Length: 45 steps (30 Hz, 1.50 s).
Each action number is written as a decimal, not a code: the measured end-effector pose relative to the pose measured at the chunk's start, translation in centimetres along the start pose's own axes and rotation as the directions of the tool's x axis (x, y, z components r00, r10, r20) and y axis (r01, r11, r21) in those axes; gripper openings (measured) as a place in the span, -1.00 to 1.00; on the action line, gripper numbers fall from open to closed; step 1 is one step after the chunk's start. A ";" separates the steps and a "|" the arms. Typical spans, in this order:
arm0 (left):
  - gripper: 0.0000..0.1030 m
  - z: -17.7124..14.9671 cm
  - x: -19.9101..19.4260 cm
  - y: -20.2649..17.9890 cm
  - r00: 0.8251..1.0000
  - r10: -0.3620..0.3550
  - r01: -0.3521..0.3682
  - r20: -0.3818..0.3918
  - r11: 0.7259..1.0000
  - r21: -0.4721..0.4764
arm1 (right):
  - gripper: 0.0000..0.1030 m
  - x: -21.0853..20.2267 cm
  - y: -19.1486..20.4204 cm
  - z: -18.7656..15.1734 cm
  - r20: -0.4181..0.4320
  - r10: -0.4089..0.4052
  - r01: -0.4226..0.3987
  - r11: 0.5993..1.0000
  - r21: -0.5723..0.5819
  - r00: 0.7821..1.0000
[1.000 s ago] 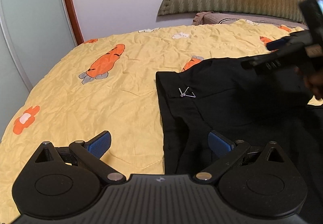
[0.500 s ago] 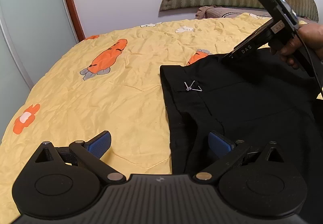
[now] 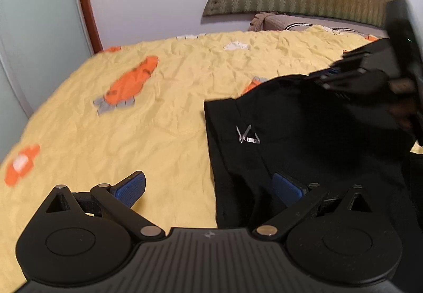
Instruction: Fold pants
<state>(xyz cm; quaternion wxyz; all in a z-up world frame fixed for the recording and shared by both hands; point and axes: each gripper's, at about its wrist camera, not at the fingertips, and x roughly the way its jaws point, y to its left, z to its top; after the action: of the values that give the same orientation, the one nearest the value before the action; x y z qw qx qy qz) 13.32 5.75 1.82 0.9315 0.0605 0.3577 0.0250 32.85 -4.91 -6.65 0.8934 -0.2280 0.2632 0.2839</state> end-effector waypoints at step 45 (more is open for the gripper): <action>-0.86 -1.1 -4.3 -4.7 0.898 -0.394 0.158 0.196 0.703 0.693 | -0.83 -15.2 12.4 -7.2 0.239 -0.155 0.230 0.917 -0.326 0.958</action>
<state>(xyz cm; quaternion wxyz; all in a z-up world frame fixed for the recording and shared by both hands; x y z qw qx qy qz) 9.37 0.85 3.24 0.8876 0.3344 0.1870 -0.2557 11.98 -5.65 -6.24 0.8847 -0.3772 0.0894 0.2588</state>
